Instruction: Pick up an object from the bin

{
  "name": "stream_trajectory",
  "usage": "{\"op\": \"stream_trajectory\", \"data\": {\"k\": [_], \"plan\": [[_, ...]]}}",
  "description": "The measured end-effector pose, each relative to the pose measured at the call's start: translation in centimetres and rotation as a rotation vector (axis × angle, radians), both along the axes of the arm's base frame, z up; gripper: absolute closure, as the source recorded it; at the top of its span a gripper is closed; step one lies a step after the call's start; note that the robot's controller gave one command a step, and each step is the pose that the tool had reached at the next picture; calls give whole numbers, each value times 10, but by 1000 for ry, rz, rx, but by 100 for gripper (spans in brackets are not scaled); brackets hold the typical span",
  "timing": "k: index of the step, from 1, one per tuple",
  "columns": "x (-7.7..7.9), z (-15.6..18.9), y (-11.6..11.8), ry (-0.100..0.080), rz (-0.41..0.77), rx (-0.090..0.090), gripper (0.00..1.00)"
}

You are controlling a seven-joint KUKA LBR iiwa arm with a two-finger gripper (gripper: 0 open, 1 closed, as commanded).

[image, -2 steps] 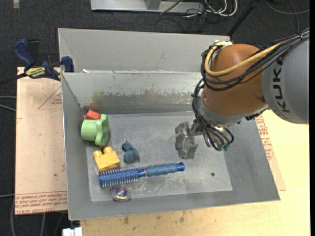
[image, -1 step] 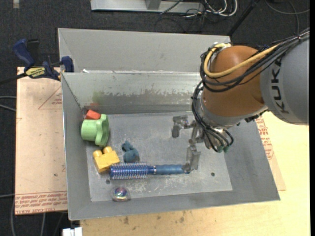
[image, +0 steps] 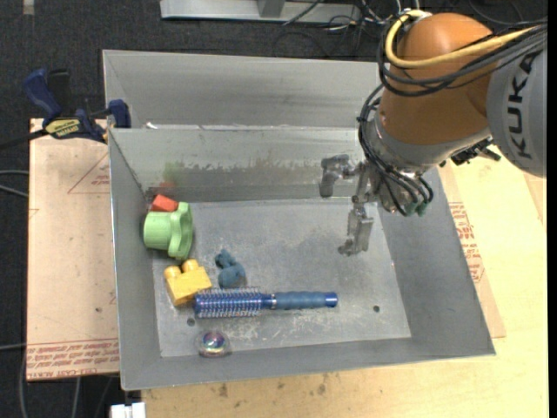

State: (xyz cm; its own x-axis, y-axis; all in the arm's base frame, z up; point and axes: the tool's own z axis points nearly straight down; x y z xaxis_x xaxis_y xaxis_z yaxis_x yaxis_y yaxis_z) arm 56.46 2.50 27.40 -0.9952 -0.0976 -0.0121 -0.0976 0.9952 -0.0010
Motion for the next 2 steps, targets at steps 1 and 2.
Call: {"op": "stream_trajectory", "data": {"k": [1,2], "plan": [[-53,-131,-9,21,149,0,0],[-27,-208,18,16,126,2,0]]}}
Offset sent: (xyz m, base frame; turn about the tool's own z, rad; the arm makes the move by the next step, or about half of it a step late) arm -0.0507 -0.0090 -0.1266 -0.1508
